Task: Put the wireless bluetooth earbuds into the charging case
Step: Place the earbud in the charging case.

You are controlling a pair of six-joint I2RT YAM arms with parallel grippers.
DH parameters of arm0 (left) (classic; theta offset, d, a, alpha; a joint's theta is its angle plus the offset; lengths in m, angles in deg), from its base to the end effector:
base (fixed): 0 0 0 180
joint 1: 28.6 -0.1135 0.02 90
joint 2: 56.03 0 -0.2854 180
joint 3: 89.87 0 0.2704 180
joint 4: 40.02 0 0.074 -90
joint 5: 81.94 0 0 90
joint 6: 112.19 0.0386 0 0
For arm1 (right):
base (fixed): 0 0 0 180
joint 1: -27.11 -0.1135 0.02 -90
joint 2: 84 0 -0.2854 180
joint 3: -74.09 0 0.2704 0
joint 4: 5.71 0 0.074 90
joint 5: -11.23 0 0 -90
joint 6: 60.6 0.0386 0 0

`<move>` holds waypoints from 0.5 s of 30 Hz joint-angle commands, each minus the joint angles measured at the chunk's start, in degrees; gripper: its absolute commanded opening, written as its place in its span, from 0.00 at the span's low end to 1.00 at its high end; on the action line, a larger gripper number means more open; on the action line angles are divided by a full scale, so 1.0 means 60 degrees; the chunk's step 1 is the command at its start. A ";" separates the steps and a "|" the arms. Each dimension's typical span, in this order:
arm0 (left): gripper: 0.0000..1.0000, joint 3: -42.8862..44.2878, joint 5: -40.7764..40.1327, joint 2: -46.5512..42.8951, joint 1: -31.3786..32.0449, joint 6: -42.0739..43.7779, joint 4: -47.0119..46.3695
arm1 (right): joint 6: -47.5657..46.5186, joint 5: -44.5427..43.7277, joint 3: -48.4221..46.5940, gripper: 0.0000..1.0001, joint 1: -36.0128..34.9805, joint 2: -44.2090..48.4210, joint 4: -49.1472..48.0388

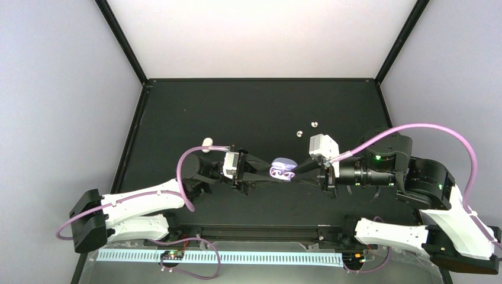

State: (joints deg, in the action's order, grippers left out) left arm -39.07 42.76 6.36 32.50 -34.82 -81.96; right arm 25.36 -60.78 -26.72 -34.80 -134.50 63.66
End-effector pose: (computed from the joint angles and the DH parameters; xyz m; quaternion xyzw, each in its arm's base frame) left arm 0.0986 -0.2241 0.3655 0.4308 0.3267 -0.6154 0.5735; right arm 0.0440 0.1078 0.5056 -0.5139 0.6254 0.3887 0.4400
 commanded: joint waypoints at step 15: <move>0.02 0.0013 -0.0056 -0.0128 -0.0003 0.0214 0.0012 | -0.0078 -0.0317 0.0066 0.01 -0.0034 -0.0020 0.0010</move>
State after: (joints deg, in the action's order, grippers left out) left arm -39.07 42.69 6.34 32.50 -34.62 -81.15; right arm 25.21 -61.78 -26.07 -34.80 -134.67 63.20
